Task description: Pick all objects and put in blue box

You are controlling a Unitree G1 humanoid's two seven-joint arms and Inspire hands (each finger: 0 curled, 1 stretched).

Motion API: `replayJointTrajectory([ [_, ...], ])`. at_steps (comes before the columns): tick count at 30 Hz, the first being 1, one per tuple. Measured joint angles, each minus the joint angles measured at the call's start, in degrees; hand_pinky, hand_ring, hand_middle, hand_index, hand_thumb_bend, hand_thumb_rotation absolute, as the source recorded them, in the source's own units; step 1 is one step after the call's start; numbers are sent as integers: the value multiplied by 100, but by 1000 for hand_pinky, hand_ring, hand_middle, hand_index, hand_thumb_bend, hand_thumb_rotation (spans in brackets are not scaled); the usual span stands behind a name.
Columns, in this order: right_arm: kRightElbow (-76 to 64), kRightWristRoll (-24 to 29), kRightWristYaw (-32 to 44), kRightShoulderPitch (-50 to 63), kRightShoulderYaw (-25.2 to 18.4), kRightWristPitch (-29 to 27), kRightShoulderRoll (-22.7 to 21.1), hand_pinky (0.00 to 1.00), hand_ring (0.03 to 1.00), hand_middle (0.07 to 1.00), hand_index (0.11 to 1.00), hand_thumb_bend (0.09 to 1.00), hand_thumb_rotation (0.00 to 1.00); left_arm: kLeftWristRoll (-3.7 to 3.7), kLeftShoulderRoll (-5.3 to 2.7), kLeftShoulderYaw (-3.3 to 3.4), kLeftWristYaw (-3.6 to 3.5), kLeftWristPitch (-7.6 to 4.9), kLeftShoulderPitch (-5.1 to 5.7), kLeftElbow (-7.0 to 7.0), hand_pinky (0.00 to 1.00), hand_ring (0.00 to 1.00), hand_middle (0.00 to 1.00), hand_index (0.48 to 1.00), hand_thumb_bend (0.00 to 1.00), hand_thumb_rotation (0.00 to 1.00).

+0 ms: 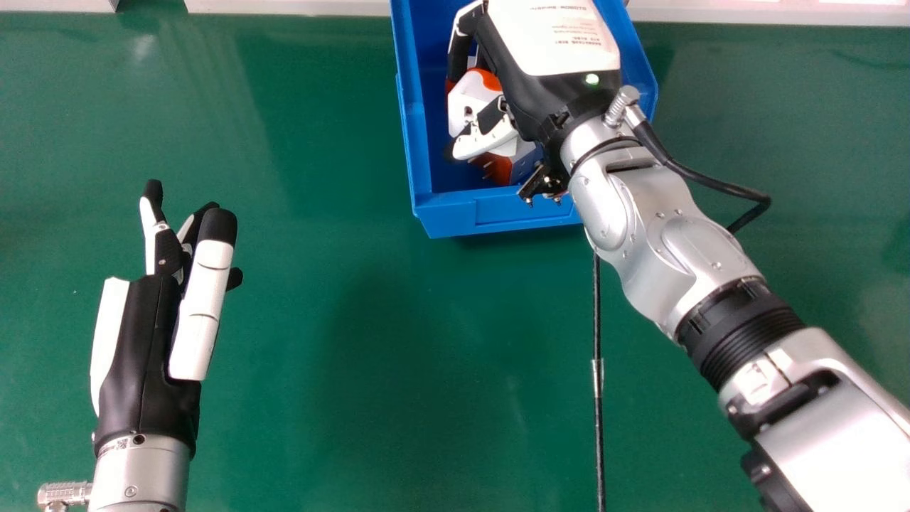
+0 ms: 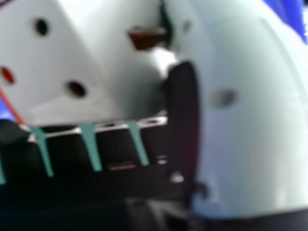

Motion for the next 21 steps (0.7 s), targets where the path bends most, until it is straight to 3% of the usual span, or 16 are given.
replayJointTrajectory([
  [1, 122, -5, -33, -110, 15, 8, -11, 55, 108, 232, 482, 506, 97, 2, 0, 3, 1, 10, 12, -4, 815, 911, 938, 963, 750, 1000],
  [2, 182, -6, -58, -191, 19, 15, -23, 55, 108, 232, 482, 506, 97, 3, 0, 2, 1, 25, 16, -4, 815, 911, 938, 963, 750, 1000],
  [4, 391, -16, -171, -403, 80, 15, -20, 81, 134, 372, 480, 517, 40, 6, -1, 1, -1, 47, 20, -6, 811, 909, 937, 963, 750, 1000],
  [10, 793, 9, -417, -599, 169, 7, 13, 110, 159, 444, 480, 524, 10, 8, 1, 2, -2, 54, 19, -7, 808, 907, 936, 962, 742, 1000],
  [11, 839, 25, -465, -599, 169, 7, 14, 178, 254, 446, 490, 521, 6, 8, 1, 2, -2, 54, 20, -7, 807, 907, 936, 962, 740, 1000],
  [13, 887, 58, -517, -599, 171, 5, 14, 222, 315, 447, 497, 520, 4, 9, 0, 2, -2, 54, 20, -7, 807, 907, 936, 962, 738, 1000],
  [15, 901, 112, -641, -598, 181, -8, 14, 331, 396, 478, 475, 514, 2, 10, 0, 1, -2, 54, 20, -8, 806, 907, 936, 961, 738, 1000],
  [16, 903, 112, -665, -598, 184, -7, 14, 331, 396, 478, 475, 514, 2, 11, 0, 0, -2, 54, 20, -9, 806, 907, 936, 961, 738, 1000],
  [17, 903, 102, -684, -598, 239, 27, 7, 452, 556, 613, 547, 488, 102, 11, 0, -2, -2, 54, 20, -13, 806, 907, 936, 961, 737, 1000],
  [18, 903, 102, -684, -598, 282, 47, 5, 452, 556, 613, 547, 488, 102, 11, 0, -1, -2, 54, 21, -19, 806, 907, 936, 961, 737, 1000],
  [19, 901, 43, -684, -599, 370, 164, 4, 500, 620, 675, 603, 469, 164, 11, 0, -2, -2, 54, 20, -22, 806, 907, 936, 961, 737, 1000],
  [20, 902, -31, -682, -599, 430, 251, 6, 665, 801, 834, 769, 415, 350, 10, -1, -2, -2, 54, 20, -26, 805, 906, 936, 961, 737, 1000],
  [21, 901, -97, -674, -599, 508, 361, 6, 727, 870, 894, 832, 394, 423, 9, -1, 0, -2, 54, 21, -26, 805, 906, 936, 961, 737, 1000],
])
